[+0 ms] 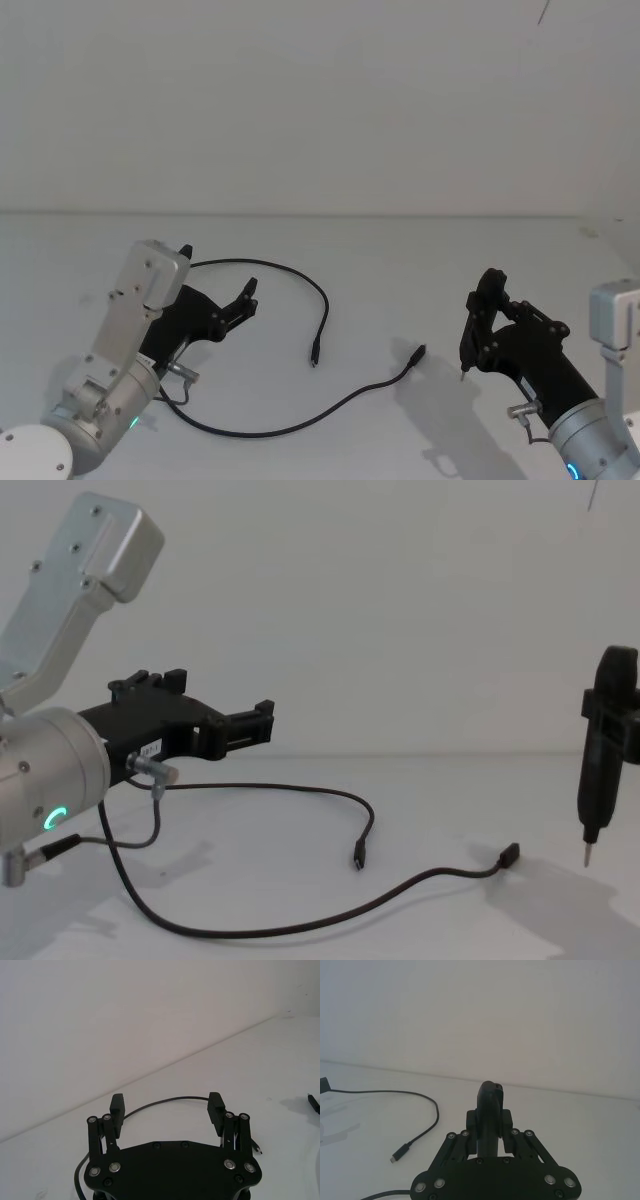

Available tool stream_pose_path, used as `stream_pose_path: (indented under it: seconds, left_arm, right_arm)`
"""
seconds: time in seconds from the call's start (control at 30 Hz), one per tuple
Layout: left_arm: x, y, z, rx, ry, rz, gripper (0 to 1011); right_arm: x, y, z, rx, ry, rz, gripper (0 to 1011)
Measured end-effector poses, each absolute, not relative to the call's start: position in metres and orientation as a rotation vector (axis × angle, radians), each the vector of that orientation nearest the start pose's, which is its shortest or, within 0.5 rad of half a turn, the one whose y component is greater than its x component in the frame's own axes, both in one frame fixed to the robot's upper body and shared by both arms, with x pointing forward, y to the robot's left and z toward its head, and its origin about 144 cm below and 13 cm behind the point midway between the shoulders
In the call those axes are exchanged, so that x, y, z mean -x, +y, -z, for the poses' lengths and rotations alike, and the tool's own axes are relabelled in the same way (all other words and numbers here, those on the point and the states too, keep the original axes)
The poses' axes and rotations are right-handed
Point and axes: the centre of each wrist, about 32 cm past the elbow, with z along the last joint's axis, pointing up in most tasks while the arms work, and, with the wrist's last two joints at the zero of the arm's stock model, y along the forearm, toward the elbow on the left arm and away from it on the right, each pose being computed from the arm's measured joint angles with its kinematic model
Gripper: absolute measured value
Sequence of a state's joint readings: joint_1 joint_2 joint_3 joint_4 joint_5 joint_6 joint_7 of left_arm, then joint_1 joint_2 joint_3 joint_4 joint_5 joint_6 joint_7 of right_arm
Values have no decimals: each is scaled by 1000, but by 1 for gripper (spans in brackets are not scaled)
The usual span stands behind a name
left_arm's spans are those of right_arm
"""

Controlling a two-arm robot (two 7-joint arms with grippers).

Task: Pick up the data cable with the one hand.

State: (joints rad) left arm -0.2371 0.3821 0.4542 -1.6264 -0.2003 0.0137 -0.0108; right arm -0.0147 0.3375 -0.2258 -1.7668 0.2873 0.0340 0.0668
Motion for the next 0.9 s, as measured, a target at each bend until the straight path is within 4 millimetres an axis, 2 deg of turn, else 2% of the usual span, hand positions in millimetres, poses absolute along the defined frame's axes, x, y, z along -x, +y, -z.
stream_pose_path:
  seconds: [0.9]
  left_arm:
    - [-492, 198, -1204, -61, -268, -1124, 1001]
  right_arm:
    - [-443, -237, -1189, -26, -75, 1229, 279]
